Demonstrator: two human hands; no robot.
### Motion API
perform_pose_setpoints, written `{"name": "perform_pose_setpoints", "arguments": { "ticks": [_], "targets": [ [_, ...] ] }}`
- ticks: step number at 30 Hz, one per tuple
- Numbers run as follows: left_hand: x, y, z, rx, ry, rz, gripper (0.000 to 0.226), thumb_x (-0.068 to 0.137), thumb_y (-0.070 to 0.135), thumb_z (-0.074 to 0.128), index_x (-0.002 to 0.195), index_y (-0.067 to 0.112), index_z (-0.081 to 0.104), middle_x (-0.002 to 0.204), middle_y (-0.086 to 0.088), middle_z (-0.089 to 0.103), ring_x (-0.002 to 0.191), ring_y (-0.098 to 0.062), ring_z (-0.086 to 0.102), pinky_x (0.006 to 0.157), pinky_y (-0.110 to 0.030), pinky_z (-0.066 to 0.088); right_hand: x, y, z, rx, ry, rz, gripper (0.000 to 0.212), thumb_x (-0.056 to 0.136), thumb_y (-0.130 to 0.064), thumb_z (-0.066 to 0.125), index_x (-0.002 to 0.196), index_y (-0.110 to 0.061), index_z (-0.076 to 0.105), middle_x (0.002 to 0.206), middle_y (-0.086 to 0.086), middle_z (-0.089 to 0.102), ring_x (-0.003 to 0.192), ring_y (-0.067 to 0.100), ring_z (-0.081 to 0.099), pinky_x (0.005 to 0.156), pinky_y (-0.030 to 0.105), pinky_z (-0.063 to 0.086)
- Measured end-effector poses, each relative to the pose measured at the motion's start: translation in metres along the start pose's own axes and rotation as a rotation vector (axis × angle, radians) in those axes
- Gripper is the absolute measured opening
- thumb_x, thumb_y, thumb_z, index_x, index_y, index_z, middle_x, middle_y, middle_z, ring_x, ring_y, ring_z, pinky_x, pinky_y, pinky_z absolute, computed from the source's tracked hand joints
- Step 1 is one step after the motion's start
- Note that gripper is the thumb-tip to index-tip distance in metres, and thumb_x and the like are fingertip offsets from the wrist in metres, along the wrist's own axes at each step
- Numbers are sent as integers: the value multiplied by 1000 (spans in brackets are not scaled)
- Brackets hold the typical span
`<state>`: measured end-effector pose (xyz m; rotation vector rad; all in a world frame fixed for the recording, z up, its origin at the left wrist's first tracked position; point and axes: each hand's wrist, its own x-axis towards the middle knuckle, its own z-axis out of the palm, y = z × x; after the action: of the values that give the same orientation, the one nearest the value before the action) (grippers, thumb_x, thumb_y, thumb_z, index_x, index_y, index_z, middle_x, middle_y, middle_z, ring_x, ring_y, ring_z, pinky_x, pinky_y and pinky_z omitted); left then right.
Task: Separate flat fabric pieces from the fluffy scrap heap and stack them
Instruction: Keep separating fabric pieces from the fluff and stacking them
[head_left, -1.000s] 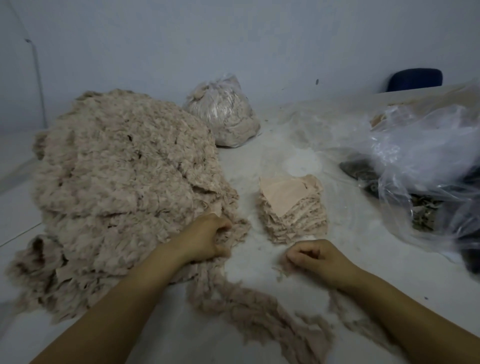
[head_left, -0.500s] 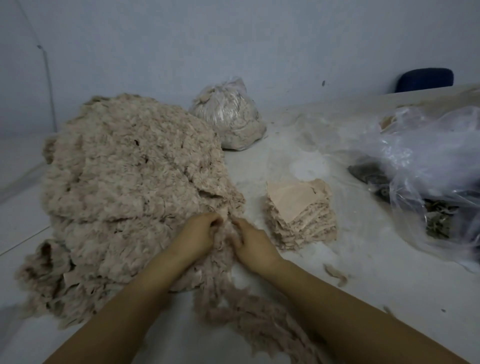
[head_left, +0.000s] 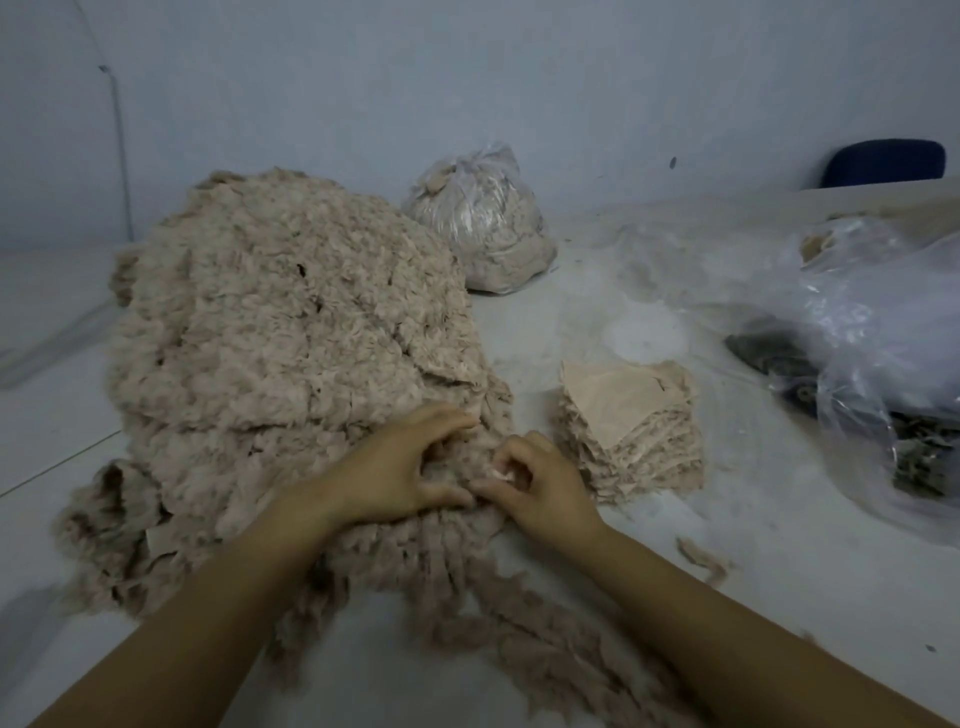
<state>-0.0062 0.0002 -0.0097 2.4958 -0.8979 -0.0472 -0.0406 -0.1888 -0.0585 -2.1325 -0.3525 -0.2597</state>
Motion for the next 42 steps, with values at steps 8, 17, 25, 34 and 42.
{"name": "perform_pose_setpoints", "arguments": {
  "ticks": [8,17,25,34,42],
  "targets": [
    [15,-15,21,38,53,-176,19,85,5,57,97,13,70,99,1,66,94,-15,59,74,-17,38,-4,-14,-28,643,108,27,31,85,-4,66,68,-13,43,55,-15,45,52,-1,40,55,13,37],
    [17,-15,22,-69,-91,-321,37,92,17,59,58,11,45,59,-1,45,58,-11,45,52,-13,32,8,-13,-39,660,443,57,32,89,-7,64,73,-18,38,57,-17,33,52,3,27,49,16,30],
    [21,-10,25,216,-193,-358,24,92,13,53,69,12,57,89,-10,65,89,-26,60,68,-27,42,12,-11,-59,603,784,52,32,90,-6,62,73,-22,40,66,-10,37,60,3,37,59,19,36],
    [23,40,41,-754,168,-242,39,73,34,80,108,30,64,101,22,64,93,0,63,76,-10,48,-1,-6,-29,446,451,86,27,87,-17,67,74,-19,43,62,-13,41,59,8,41,58,25,38],
    [16,42,50,-848,459,-265,19,94,6,52,84,12,67,45,10,47,37,-1,38,41,-13,33,-10,1,-35,657,615,162,32,91,-5,61,72,-21,40,54,-16,43,52,12,49,52,25,49]
  ]
}}
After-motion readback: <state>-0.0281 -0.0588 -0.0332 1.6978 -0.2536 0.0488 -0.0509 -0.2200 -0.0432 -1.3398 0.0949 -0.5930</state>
